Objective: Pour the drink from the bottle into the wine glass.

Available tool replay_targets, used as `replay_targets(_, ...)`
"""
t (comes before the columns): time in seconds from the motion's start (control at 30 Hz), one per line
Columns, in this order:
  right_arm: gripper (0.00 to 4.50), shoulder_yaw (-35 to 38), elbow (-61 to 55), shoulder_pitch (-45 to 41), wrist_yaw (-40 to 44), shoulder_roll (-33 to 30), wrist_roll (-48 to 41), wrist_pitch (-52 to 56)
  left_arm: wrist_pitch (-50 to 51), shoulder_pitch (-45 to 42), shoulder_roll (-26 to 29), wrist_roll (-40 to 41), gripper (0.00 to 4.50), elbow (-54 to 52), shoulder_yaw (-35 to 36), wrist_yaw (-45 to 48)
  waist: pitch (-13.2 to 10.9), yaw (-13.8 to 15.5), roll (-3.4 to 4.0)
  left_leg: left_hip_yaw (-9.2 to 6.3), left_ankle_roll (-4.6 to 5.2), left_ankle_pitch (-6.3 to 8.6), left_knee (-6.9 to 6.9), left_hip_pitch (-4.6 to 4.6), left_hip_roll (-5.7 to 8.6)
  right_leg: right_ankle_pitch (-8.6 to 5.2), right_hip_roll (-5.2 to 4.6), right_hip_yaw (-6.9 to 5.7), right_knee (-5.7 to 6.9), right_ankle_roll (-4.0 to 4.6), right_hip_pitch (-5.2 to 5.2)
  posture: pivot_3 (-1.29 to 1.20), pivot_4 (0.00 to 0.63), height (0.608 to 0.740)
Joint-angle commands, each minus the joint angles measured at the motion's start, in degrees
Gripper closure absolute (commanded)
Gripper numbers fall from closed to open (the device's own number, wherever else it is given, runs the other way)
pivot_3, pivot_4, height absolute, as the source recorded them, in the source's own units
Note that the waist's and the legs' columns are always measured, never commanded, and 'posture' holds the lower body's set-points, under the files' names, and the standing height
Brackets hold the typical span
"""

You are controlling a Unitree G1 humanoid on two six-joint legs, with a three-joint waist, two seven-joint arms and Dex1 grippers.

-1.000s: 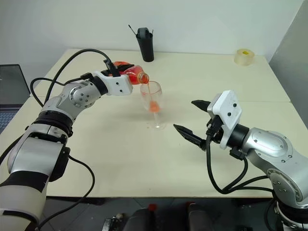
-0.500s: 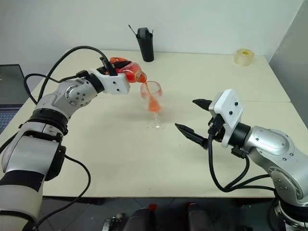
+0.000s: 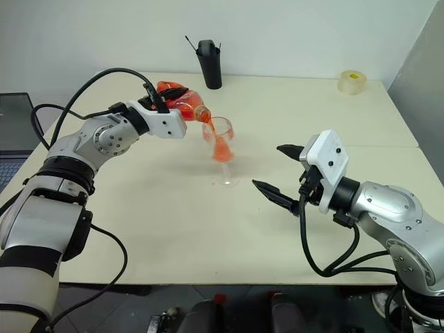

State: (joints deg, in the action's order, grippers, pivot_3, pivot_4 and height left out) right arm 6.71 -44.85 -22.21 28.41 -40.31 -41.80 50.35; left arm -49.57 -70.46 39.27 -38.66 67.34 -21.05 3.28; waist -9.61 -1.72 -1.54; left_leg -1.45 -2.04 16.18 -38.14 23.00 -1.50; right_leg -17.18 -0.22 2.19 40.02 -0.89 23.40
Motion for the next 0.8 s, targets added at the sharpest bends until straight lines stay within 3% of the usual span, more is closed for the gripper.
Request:
replay_targets(0.03, 0.0, 0.2, -1.0, -1.3, 0.2, -0.3, -0.5, -1.2, -1.0, -3.1, 1.8, -0.1, 3.74, -2.2, 0.2, -1.9, 0.0, 0.0, 0.0, 0.0, 0.0, 0.0, 0.0, 0.0, 0.0, 0.0, 0.0, 0.0, 0.0, 0.0, 0.0, 0.0, 0.15, 0.74)
replay_targets(0.8, 0.0, -0.5, -0.9, -1.4, 0.3, 0.0, -1.1, -0.9, 0.3, -3.6, 2.1, -1.0, 3.74, -1.9, -0.7, -2.1, 0.0, 0.0, 0.0, 0.01, 0.0, 0.0, -0.02, 0.0, 0.0, 0.0, -0.02, -0.01, 0.03, 0.0, 0.0, 0.0, 0.15, 0.74)
